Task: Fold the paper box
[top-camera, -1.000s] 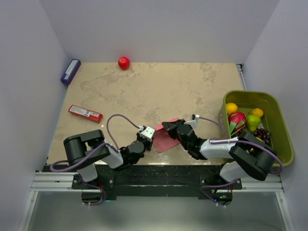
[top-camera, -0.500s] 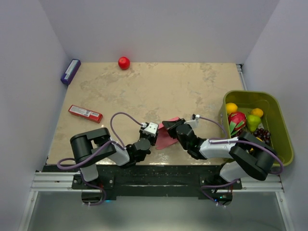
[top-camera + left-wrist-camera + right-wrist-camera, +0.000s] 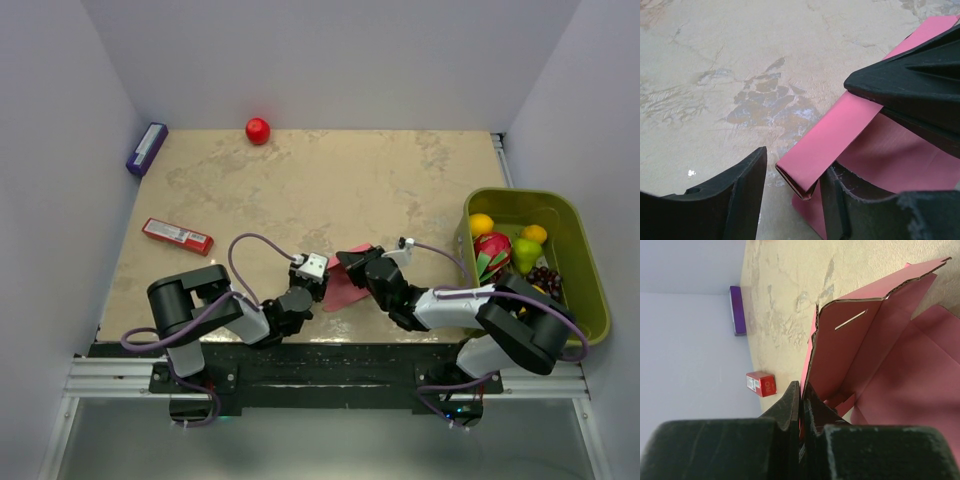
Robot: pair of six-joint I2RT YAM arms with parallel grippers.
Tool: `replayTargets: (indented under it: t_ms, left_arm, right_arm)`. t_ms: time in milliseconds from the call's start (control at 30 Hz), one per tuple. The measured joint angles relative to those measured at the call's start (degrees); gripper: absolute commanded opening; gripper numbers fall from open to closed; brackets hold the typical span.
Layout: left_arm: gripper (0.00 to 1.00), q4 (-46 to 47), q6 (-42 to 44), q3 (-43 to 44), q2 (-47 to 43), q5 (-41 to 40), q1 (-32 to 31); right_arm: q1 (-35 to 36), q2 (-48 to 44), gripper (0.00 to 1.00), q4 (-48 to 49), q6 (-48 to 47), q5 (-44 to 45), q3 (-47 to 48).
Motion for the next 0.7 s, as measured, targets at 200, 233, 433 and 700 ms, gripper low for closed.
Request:
replayTargets:
  t_ms: [200,233,433,700]
  left_arm:
    - [0.41,0.6,-0.5,-0.3,1.0,0.2,0.0]
    - [0.38,0.6,-0.6,-0.3,1.3,0.2,0.0]
    - [0.19,0.6,-0.8,-0.2,2.2,-0.8,0.0]
    - [0.00,-0.9,1.0,1.7,3.0,-3.1,-0.6]
  right_arm:
    - [0.1,0.0,0.00,-0.1,0.0,-0.1,0.0]
    - [0.2,0.0,0.00,-0.2,0.0,-0.2,0.0]
    - [0.4,-0.4,0.00,-1.5,0.1,-0.2,0.6]
    - [0.4,-1.7,0.30,-5.0,0.2,0.5,1.3]
